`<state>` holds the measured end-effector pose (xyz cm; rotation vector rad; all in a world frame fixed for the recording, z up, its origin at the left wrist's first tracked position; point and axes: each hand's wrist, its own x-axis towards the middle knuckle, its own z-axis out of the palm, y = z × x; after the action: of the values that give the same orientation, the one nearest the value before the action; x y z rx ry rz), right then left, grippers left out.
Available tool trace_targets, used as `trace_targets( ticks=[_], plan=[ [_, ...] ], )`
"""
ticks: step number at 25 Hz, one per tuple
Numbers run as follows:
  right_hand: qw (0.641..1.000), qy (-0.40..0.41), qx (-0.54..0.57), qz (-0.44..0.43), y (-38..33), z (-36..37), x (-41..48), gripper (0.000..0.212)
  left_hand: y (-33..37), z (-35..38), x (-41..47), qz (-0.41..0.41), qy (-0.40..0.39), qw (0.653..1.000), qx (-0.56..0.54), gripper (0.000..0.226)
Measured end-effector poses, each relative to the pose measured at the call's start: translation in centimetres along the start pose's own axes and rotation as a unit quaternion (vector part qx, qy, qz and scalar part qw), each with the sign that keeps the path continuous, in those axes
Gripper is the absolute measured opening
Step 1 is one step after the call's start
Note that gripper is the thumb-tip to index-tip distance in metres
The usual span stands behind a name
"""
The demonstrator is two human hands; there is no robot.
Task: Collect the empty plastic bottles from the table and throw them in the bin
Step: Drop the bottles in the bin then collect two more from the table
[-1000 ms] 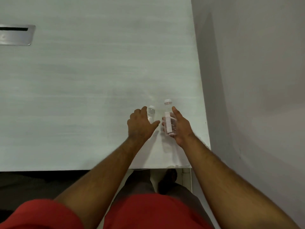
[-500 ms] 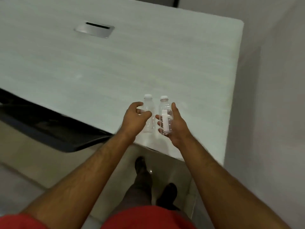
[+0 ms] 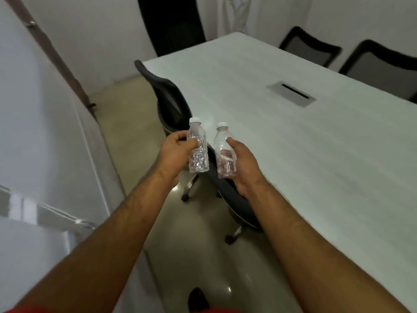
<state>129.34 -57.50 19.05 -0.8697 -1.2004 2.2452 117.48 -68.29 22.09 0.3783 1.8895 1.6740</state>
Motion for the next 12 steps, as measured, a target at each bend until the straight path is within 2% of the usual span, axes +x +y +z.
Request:
trace_targets(
  ticks=[5, 12],
  plan=[
    [0.999, -0.007, -0.045, -0.024, 1.0, 10.8, 7.1, 0.02, 2.8, -9.0, 8.9, 0.025, 0.071, 0.996, -0.042, 0.042],
    [0.997, -0.043, -0.051, -0.041, 1.7, 21.8, 21.5, 0.024, 4.6, -17.6, 22.4, 0.025, 0.11, 0.993, -0.022, 0.047]
  ],
)
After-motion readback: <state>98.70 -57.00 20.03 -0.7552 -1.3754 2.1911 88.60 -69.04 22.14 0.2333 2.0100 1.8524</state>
